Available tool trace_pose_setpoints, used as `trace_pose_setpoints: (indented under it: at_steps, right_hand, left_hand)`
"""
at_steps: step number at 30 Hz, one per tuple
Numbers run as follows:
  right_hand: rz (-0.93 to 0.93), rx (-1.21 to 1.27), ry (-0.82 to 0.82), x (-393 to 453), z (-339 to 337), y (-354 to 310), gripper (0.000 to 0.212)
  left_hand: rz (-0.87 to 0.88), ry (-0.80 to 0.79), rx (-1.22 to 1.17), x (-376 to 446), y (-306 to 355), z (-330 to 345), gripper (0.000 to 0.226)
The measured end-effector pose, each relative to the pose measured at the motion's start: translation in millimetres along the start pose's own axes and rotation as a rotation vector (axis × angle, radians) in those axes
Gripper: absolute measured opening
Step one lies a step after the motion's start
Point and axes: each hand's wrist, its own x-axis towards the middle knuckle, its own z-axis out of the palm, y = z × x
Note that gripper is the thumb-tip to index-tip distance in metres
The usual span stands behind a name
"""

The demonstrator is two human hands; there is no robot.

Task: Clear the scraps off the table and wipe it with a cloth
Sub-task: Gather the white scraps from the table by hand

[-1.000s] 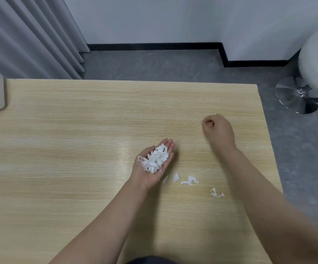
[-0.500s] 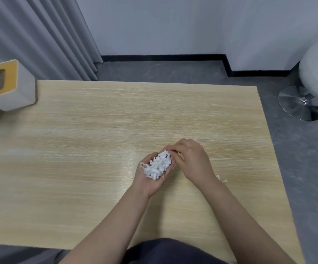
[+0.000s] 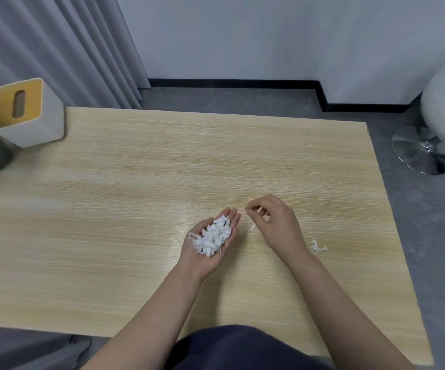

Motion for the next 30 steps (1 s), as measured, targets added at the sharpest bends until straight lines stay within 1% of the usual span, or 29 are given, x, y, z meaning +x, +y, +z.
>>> trace_pose_setpoints:
  at_steps: [3,5,7,8,9,11,13,16,19,22,24,27,30]
  right_hand:
    - [0.127,-0.051,0.027,4.9,2.6,16.8,0.004]
    - [0.188,-0.090,-0.015,7.0,8.8,28.4,0.005]
    - [0.205,-0.123,-0.089,8.7,20.1,35.3,0.008]
    - [0.198,-0.149,-0.133,9.9,27.3,37.0,0.011]
    - [0.189,-0.176,-0.174,11.4,34.9,38.1,0.014]
    - [0.174,-0.210,-0.235,15.7,49.5,38.6,0.019]
    - [0.167,-0.238,-0.269,20.7,61.6,39.2,0.021]
    - [0.151,-0.297,-0.297,24.7,73.3,40.7,0.022]
    - [0.101,-0.343,-0.299,24.6,78.0,41.5,0.010]
    - [0.049,-0.377,-0.342,24.7,77.4,43.5,0.015]
    - [0.011,-0.349,-0.301,25.1,77.3,45.2,0.015]
    - [-0.040,-0.242,-0.180,27.8,80.1,42.6,0.009]
    - [-0.075,-0.248,-0.176,32.2,86.0,38.7,0.007]
  left_hand:
    - [0.019,0.028,-0.007,1.1,8.7,-7.0,0.041]
    - [0.030,0.033,-0.023,0.0,14.4,-12.1,0.040]
    - [0.032,0.021,-0.037,-2.6,20.1,-16.9,0.036]
    - [0.029,0.010,-0.044,-4.0,23.1,-19.4,0.033]
    - [0.032,0.002,-0.044,-5.2,26.3,-22.3,0.038]
    - [0.039,-0.019,-0.047,-5.7,31.8,-28.6,0.063]
    - [0.041,-0.034,-0.037,-6.0,35.6,-32.6,0.072]
    - [0.029,-0.038,-0.046,-5.7,40.7,-37.7,0.073]
    - [0.017,-0.037,-0.051,-6.6,44.5,-41.4,0.072]
    - [-0.002,-0.046,-0.061,-8.1,46.8,-43.7,0.071]
    - [-0.007,-0.038,-0.054,-8.7,48.3,-45.6,0.071]
    - [-0.022,-0.026,-0.057,-9.5,51.3,-48.1,0.070]
    - [-0.030,-0.025,-0.028,-12.1,53.4,-47.7,0.071]
